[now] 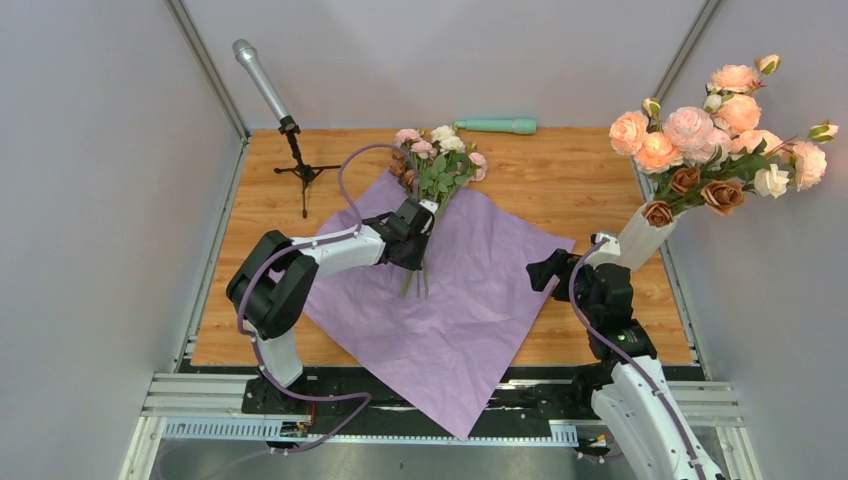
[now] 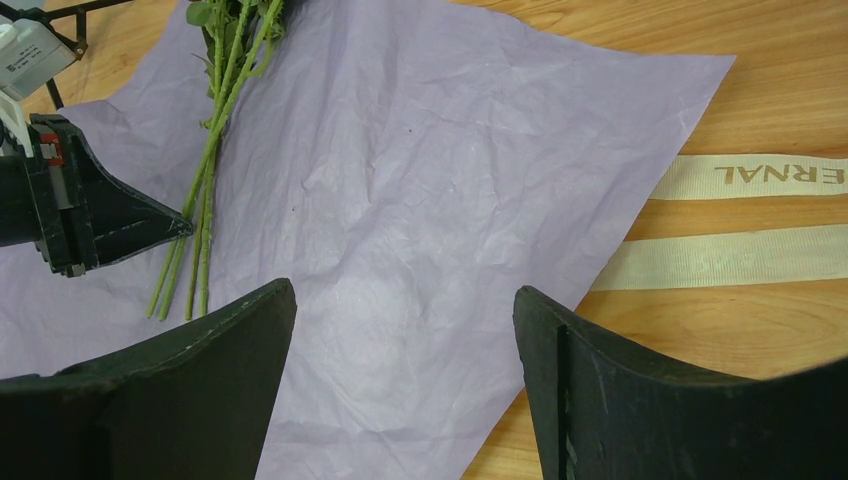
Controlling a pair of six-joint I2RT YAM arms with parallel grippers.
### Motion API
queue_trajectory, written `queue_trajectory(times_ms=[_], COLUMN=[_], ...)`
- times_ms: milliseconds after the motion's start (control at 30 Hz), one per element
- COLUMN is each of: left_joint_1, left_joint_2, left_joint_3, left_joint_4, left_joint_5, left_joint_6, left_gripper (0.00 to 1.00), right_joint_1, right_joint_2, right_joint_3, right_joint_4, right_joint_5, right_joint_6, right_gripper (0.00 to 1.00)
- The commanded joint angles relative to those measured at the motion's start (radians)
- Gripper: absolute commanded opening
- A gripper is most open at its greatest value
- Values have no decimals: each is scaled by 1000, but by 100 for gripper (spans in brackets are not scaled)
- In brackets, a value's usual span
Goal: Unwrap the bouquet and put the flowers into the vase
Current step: Pick up the fake flower from the wrapping paper.
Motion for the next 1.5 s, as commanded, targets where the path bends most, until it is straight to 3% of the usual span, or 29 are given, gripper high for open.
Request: queue_trajectory(times_ms=[0, 400, 533, 733, 833, 1067, 1300, 1467], left_joint_1=[-9, -9, -9, -9, -9, -9, -9, -8], left_joint_2=[-37, -116, -140, -225, -336, -402, -431, -458], left_joint_3=[40, 79, 72, 19, -63, -124, -217, -274], left_joint_4=[-28, -95, -91, -22, 87, 165, 272, 321], left_joint_5=[-18, 21, 46, 85, 142, 222, 299, 316], left_joint_6=[12, 10, -6, -79, -174, -244, -338, -376], left_gripper=[13, 9, 0, 0, 0, 0, 0, 0], right_joint_1=[6, 6, 5, 5, 9, 43, 135, 192], right_joint_2=[-11, -7, 11, 76, 175, 396, 635, 756], right_joint_3=[-5, -5, 8, 31, 45, 148, 216, 266], right_joint_4=[44, 44, 45, 143, 286, 411, 587, 614], right_joint_5=[-8, -13, -27, -139, -216, -231, -225, -181], right_joint_6=[15, 18, 25, 104, 259, 490, 656, 708], right_gripper=[81, 81, 81, 84, 85, 85, 85, 83])
